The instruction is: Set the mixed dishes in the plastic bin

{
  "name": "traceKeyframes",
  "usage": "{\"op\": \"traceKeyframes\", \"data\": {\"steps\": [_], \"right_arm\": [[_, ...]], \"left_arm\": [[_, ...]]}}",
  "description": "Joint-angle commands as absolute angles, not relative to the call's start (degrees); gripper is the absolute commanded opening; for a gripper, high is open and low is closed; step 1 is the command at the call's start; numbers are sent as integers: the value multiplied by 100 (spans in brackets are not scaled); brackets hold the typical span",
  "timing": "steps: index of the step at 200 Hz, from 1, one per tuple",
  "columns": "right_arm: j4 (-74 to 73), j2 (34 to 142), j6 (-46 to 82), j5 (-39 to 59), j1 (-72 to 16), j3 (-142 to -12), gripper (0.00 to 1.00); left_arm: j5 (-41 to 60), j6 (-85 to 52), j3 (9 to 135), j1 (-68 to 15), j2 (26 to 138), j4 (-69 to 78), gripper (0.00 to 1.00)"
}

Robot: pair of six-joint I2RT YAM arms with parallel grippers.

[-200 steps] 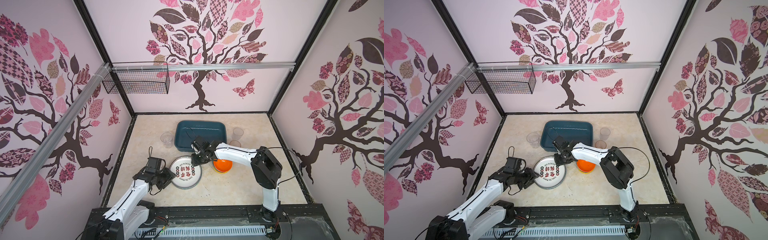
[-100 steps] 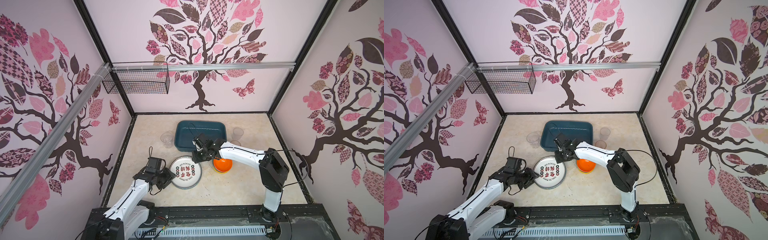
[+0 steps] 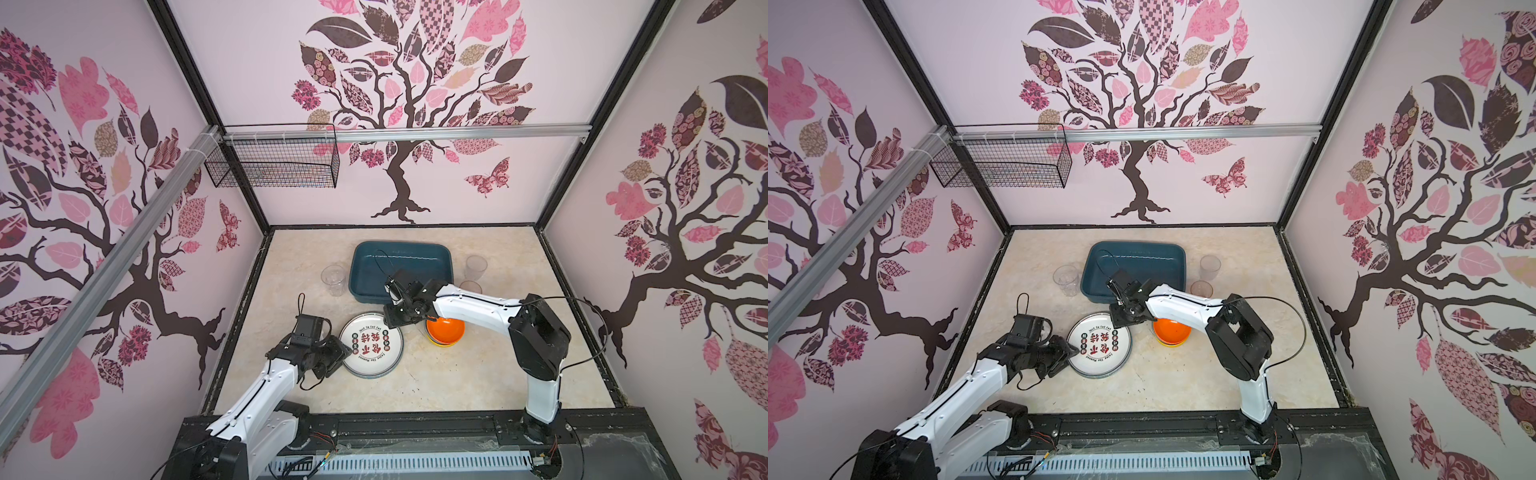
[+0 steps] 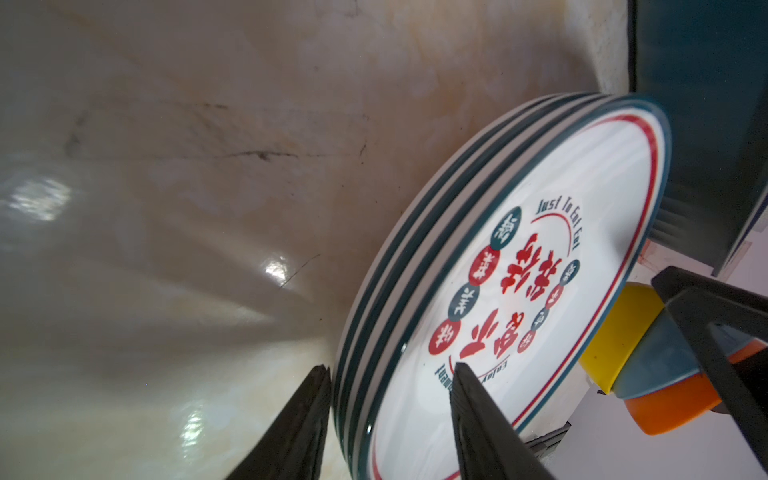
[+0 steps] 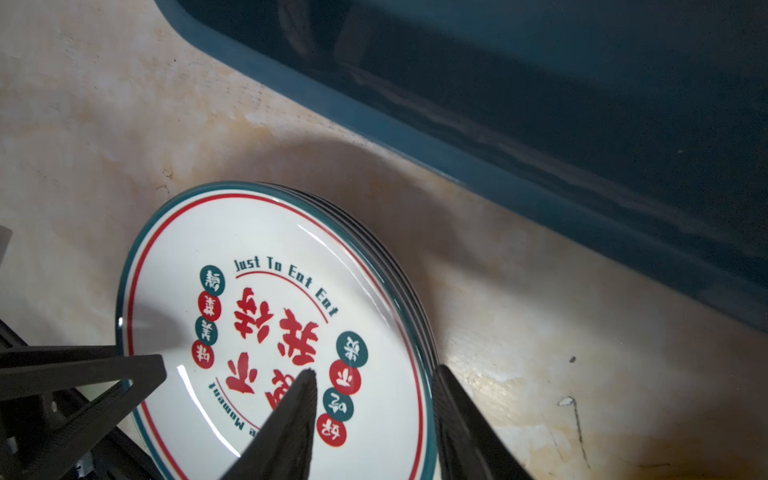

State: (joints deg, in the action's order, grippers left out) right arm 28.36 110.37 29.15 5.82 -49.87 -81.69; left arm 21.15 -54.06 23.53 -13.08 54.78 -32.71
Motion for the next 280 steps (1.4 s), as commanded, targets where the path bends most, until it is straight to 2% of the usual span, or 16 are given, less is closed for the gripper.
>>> {"op": "traceKeyframes", "data": {"steps": [1,128,179,280], "right_arm": [[2837,11258,2918,648,-5001,-8182,49],[2730,11355,2921,813,-5001,-8079,49],[2717,11320,2896,837,-5011,-8066,42],[2702,11364,2885,893,-5010,-8041,37]], "left_arm": [[2145,-5402,2210,-1324,5412,-3270,50],[2127,-5422,2180,-1319,5331,-3329,50],[2127,-5418,2172,-1319,5342,-3305,50],[2118,-5415,2136,-1320,5350,-3300,50]]}}
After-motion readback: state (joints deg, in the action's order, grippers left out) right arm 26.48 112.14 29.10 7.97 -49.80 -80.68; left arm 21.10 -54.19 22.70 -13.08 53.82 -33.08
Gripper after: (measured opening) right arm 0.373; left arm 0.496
